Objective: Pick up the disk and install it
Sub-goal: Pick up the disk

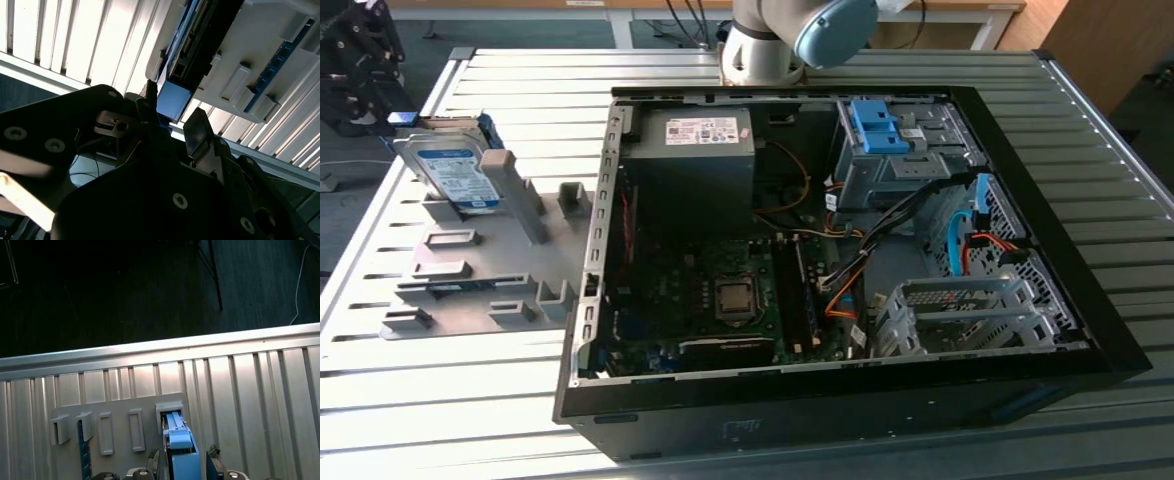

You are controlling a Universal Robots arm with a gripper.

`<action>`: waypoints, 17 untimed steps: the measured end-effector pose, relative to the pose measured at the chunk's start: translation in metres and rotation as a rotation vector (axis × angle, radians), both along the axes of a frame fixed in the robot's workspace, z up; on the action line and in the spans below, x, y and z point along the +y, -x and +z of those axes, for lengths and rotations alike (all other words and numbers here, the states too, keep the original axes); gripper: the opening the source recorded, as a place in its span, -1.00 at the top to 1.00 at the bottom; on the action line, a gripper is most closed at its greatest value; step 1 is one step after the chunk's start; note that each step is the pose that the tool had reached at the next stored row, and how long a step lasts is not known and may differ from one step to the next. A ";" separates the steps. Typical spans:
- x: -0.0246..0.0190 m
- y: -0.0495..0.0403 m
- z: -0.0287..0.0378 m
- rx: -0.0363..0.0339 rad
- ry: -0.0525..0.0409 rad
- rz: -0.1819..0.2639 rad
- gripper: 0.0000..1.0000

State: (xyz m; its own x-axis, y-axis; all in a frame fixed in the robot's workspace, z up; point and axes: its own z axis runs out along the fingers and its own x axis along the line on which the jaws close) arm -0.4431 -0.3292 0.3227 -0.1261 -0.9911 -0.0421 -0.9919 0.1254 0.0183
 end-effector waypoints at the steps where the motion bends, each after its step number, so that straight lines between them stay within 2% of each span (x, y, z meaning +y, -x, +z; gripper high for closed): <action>1: 0.0000 0.0000 -0.0010 0.0000 0.0000 0.013 0.03; 4: 0.0001 -0.0009 -0.0058 0.0000 0.0025 0.042 0.03; 10: 0.0001 -0.0036 -0.0150 -0.0001 0.0037 0.042 0.03; 15: 0.0000 -0.0037 -0.0159 0.0002 0.0038 0.042 0.06; 16: 0.0001 -0.0037 -0.0160 0.0000 0.0037 0.042 0.19; 17: 0.0000 -0.0037 -0.0161 0.0000 0.0037 0.042 0.19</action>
State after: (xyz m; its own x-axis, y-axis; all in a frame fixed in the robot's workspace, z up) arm -0.4394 -0.3292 0.3066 -0.0841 -0.9957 -0.0384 -0.9963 0.0835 0.0179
